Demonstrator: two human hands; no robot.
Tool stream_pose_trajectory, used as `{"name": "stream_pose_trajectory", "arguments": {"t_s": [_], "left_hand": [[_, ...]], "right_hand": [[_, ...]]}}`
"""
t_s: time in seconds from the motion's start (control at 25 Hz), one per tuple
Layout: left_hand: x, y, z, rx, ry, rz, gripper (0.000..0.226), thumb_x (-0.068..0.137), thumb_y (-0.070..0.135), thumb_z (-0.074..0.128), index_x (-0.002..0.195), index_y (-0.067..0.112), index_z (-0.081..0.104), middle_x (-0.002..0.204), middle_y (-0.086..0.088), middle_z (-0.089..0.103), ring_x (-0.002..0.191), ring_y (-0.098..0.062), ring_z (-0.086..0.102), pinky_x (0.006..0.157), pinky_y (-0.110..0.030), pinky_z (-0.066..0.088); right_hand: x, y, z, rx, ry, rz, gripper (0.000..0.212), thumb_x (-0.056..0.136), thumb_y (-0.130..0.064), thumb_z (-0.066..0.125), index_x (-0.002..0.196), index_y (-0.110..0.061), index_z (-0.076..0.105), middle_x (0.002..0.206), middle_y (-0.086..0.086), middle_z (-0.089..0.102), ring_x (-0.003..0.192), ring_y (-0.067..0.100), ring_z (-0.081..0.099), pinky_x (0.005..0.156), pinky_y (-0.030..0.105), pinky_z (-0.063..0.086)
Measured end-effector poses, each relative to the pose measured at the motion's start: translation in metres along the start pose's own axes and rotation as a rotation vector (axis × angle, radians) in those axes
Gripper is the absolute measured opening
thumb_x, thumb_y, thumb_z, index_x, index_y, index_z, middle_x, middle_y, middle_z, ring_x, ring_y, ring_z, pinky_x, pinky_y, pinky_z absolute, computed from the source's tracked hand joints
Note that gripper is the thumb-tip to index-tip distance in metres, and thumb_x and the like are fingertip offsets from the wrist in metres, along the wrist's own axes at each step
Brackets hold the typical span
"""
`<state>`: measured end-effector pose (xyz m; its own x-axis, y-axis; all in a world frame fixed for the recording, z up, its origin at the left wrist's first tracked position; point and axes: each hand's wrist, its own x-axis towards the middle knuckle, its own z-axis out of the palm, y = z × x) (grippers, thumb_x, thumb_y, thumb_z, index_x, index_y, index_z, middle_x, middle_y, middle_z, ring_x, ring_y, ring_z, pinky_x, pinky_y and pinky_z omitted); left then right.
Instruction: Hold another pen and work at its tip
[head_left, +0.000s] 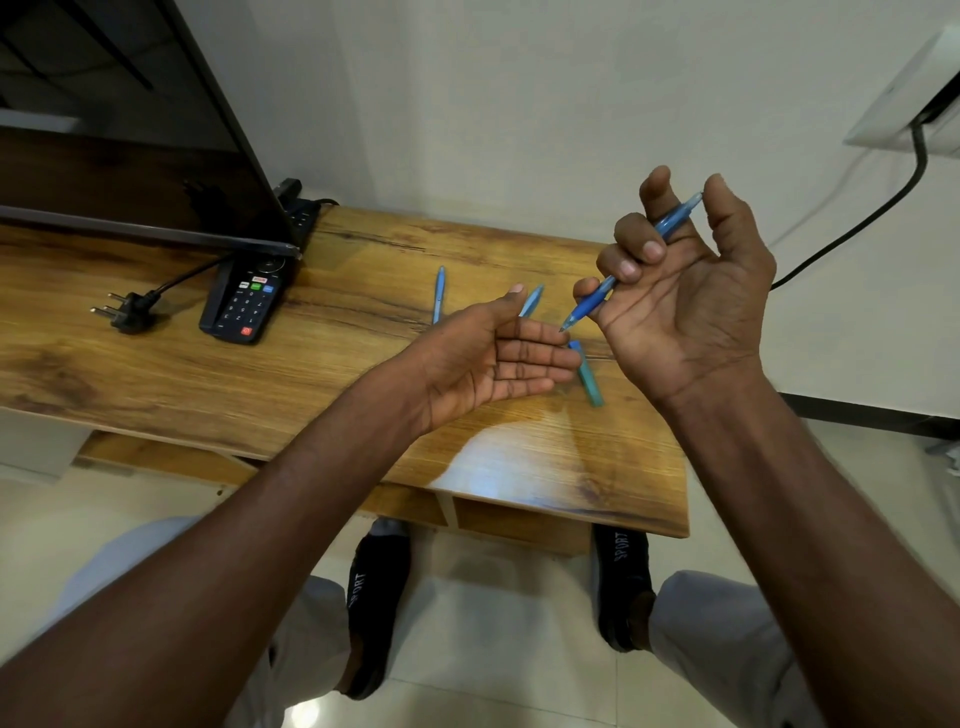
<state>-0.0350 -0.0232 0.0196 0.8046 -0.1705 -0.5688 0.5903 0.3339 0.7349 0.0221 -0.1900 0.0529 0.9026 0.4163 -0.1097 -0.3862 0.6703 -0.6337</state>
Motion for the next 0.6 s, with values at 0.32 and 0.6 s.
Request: {"name": "stream_pose_trajectory", "arguments": {"t_s": [0.32, 0.6], "left_hand": [[-0.0002, 0.0007, 0.0005, 0.000, 0.001, -0.001, 0.063, 0.111, 0.050, 0.038, 0.125, -0.004, 0.067, 0.117, -0.024, 0.076, 0.112, -0.032, 0.075, 0.095, -0.037, 0.061], [-0.0003, 0.0001, 0.0001, 0.000, -0.003, -0.001, 0.063, 0.111, 0.050, 0.038, 0.125, -0.004, 0.068, 0.118, -0.024, 0.076, 0.112, -0.032, 0.075, 0.094, -0.036, 0.061]], "right_hand": [[0.0013, 0.0009, -0.0020, -0.006, 0.010, 0.006, 0.041, 0.106, -0.046, 0.039, 0.096, -0.023, 0.071, 0.069, -0.006, 0.036, 0.063, 0.012, 0.035, 0.068, 0.034, 0.035], [0.0019, -0.0003, -0.0032, -0.012, 0.015, -0.024, 0.040, 0.107, -0.045, 0.040, 0.095, -0.023, 0.071, 0.068, -0.006, 0.036, 0.062, 0.011, 0.035, 0.068, 0.034, 0.034]]}}
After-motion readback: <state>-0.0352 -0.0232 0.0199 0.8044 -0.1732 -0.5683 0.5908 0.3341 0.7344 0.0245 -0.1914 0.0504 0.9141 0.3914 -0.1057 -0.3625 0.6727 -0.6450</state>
